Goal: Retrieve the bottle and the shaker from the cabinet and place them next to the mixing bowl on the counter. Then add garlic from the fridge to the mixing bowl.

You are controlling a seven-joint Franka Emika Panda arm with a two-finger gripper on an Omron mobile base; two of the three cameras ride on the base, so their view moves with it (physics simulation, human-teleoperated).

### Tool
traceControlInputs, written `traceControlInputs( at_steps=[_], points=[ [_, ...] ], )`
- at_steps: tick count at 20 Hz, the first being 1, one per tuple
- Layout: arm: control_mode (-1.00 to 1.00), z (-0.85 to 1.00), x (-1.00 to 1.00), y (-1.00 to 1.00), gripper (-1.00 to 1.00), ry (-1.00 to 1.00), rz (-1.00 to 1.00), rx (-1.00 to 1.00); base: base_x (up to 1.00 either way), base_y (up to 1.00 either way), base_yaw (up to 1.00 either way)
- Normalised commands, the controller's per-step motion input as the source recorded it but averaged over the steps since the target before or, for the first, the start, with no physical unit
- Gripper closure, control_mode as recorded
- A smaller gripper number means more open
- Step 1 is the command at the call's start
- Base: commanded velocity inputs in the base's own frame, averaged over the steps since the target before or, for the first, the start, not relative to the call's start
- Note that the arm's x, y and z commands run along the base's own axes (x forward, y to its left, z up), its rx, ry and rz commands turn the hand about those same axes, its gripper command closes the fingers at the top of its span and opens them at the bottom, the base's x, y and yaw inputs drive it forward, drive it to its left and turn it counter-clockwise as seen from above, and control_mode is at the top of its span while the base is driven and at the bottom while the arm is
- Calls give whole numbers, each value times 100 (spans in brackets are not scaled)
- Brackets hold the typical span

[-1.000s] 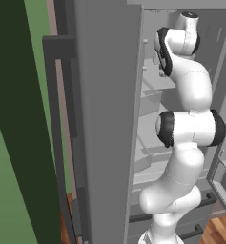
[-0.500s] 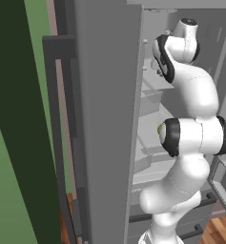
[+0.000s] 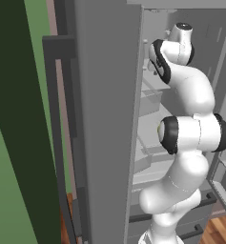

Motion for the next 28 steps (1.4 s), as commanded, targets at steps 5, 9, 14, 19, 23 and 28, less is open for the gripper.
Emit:
traceControlInputs(
  at_steps=[5,9,14,19,23,28],
  points=[
    [-100,0,-16,-2,-100,0,0,0,0,0,0],
    [-100,0,-6,0,-100,0,0,0,0,0,0],
    [-100,-11,-13,0,-100,0,0,0,0,0,0],
    [-100,-3,-1,0,-100,0,0,0,0,0,0],
    [-100,0,0,0,-100,0,0,0,0,0,0],
    [-100,0,0,0,100,0,0,0,0,0,0]
  ],
)
